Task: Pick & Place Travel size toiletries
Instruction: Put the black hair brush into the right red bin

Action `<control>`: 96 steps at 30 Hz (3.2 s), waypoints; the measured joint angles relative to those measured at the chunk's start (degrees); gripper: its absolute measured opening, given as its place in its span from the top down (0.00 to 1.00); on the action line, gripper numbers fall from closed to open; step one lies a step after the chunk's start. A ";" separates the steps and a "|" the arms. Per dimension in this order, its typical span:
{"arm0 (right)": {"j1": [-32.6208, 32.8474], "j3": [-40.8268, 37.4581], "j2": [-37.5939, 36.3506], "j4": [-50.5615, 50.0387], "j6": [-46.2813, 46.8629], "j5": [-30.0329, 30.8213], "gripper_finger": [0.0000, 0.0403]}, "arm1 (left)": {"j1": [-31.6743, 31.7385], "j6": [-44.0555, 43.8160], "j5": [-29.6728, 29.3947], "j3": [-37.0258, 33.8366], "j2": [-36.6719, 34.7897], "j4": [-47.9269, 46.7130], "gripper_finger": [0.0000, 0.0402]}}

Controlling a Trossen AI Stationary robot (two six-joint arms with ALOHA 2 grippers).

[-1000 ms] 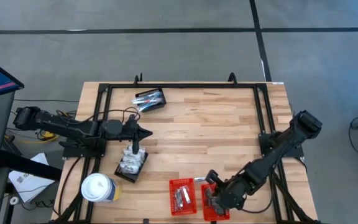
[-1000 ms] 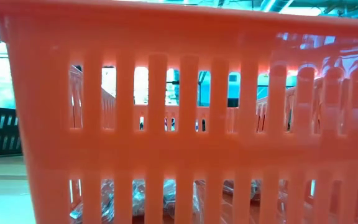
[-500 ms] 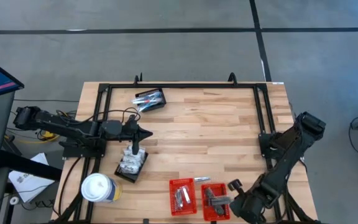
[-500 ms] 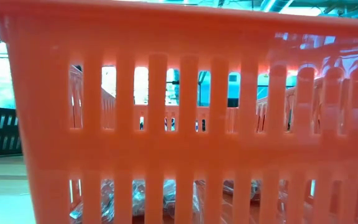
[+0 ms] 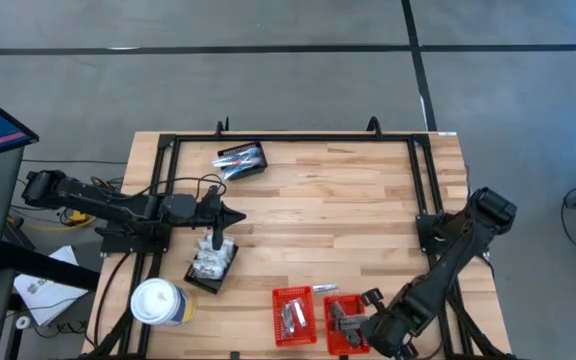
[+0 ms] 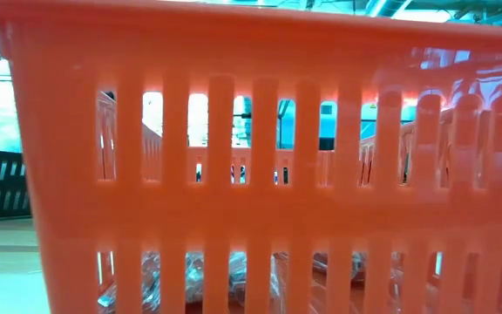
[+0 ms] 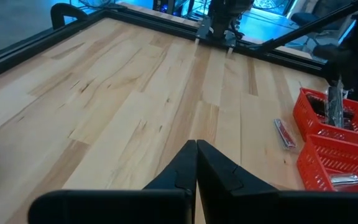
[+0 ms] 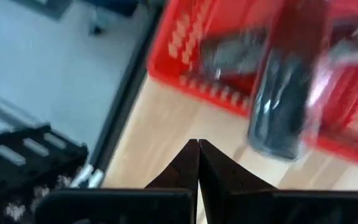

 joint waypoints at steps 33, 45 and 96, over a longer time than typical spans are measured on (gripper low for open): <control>-4.19 4.74 0.98 -3.78 -10.58 5.99 1.00 | 0.00 0.06 0.00 0.02 -0.01 0.24 1.00; -9.85 5.49 0.98 -3.61 -14.62 10.71 1.00 | 0.00 0.06 0.00 0.02 -0.02 0.25 1.00; -6.32 10.16 5.13 -21.47 5.27 14.39 1.00 | -1.02 0.71 0.69 0.02 -0.02 1.06 1.00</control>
